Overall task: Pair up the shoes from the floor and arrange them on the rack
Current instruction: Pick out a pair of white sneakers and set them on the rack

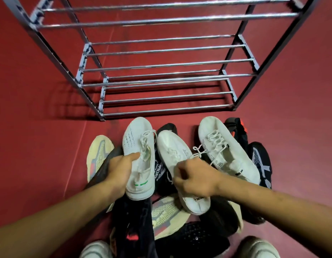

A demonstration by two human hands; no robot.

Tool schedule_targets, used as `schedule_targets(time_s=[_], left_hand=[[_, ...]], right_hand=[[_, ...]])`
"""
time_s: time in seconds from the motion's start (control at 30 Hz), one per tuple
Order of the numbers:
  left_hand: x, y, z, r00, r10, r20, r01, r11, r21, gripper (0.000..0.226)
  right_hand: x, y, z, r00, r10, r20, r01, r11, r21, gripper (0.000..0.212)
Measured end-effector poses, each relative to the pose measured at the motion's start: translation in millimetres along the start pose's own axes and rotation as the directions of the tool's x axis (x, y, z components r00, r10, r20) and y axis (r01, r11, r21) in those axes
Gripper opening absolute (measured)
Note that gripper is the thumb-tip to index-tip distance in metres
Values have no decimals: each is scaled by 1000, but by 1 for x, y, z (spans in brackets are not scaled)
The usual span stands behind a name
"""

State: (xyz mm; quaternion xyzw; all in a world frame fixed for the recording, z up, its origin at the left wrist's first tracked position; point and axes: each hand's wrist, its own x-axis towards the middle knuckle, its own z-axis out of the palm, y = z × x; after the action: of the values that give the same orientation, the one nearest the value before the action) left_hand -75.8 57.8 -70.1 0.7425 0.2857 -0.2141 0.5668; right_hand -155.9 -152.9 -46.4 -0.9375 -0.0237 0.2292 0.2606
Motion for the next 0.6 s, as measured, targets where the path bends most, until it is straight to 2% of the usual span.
schedule_targets(time_s=[0.07, 0.1, 0.17, 0.37, 0.43, 0.47, 0.5, 0.53, 0.57, 0.6], left_hand=[[-2, -5, 2, 999, -4, 48, 3, 1000, 17, 20], [-3, -7, 4, 998, -9, 61, 7, 1000, 20, 19], [-5, -7, 7, 998, -15, 68, 14, 1000, 19, 20], [-14, 1, 5, 996, 23, 90, -24, 1000, 6, 19], [-20, 4, 3, 997, 31, 71, -28, 999, -41, 19], [-24, 7, 5, 997, 13, 80, -7, 997, -78, 22], [-28, 9, 7, 993, -7, 118, 21, 993, -119, 27], [-35, 11, 12, 981, -18, 193, 48, 987, -150, 32], [-41, 14, 18, 957, -16, 289, 66, 984, -166, 35], [-47, 17, 24, 918, 0, 396, 71, 984, -164, 37]], right_hand=[[4, 15, -20, 989, 98, -115, -108, 991, -85, 24], [4, 21, -27, 982, 158, -101, -172, 974, -146, 25], [4, 27, -26, 964, 266, 21, -256, 944, -207, 31], [15, 23, -22, 923, 369, 110, -357, 927, -112, 20], [15, 22, -28, 924, 371, 95, -364, 927, -86, 28], [13, 21, -33, 930, 364, 44, -365, 931, 14, 37], [12, 21, -39, 925, 380, 11, -373, 901, 221, 49], [10, 20, -46, 911, 409, 52, -381, 789, 482, 60], [10, 17, -53, 911, 368, 184, -385, 605, 697, 70], [9, 11, -58, 918, 258, 301, -391, 467, 793, 76]])
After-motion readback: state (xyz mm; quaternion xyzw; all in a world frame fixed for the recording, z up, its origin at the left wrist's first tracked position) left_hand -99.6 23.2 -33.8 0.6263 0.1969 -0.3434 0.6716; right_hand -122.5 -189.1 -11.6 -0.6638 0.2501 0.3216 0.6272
